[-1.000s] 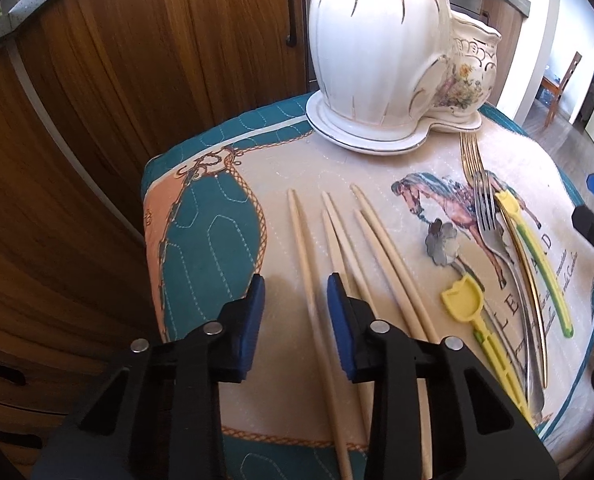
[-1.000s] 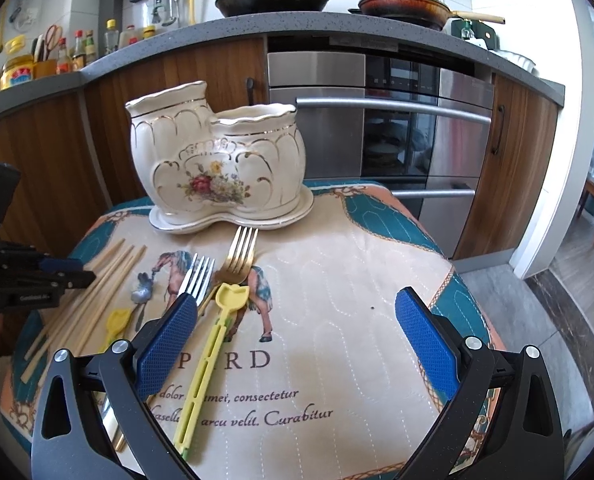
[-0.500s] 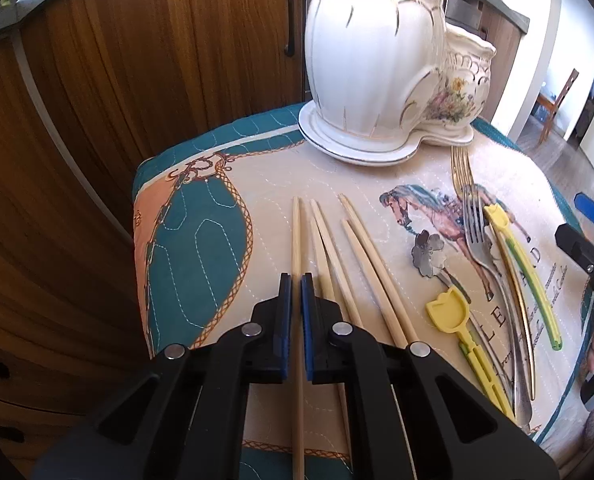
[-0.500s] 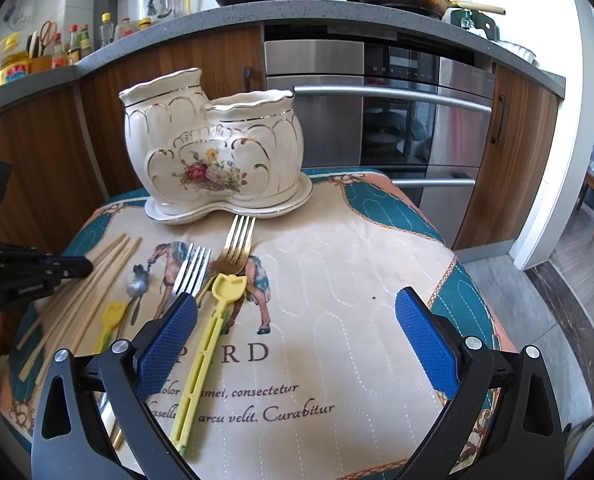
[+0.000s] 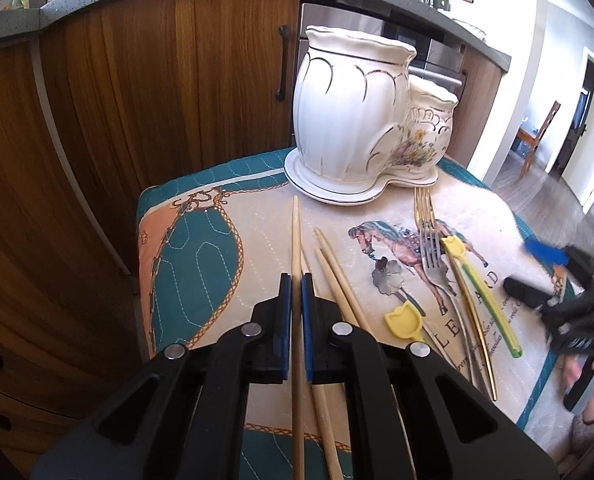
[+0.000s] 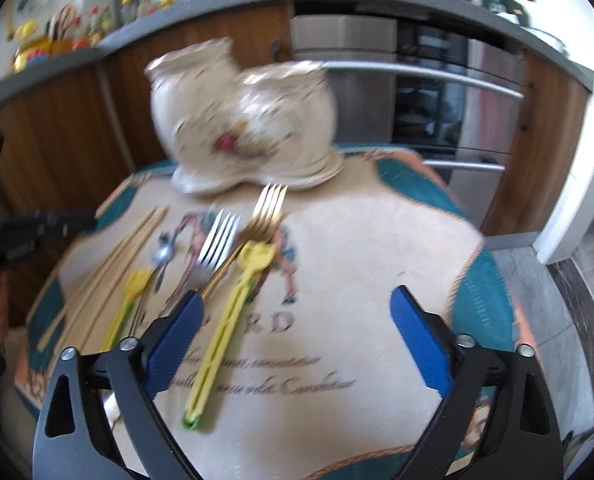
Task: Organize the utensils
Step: 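Grasp a chopstick with the left tool while the right tool grasps the yellow utensil, then lift both utensils and lower them into the white holder pots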
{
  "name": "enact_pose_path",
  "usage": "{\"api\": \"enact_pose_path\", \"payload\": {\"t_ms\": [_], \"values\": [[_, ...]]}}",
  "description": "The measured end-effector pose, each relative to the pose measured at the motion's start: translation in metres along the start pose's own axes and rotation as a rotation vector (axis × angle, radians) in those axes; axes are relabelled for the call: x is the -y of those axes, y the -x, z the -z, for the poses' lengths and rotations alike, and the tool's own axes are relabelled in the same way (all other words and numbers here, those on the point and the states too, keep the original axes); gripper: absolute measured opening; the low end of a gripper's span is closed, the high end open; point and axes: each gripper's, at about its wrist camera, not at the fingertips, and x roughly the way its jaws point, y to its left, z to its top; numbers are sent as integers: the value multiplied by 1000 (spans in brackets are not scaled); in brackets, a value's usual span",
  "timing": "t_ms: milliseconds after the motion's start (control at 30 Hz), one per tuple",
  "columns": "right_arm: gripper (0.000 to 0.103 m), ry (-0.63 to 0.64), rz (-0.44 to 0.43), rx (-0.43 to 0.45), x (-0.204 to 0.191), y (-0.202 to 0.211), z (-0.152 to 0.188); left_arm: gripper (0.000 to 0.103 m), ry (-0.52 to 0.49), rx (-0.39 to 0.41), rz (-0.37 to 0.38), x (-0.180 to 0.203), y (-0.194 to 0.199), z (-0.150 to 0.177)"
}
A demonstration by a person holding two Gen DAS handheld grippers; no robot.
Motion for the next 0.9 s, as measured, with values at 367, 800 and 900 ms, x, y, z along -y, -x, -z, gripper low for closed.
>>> {"api": "enact_pose_path", "payload": {"t_ms": [367, 800, 900], "values": [[33, 61, 25, -86, -26, -25, -5, 5, 6, 34, 50, 0, 9, 7], [11, -40, 17, 79, 1, 15, -16, 5, -6, 80, 64, 4, 23, 2], [11, -46, 12, 144, 4, 28, -27, 5, -4, 94, 63, 3, 27, 1]]}}
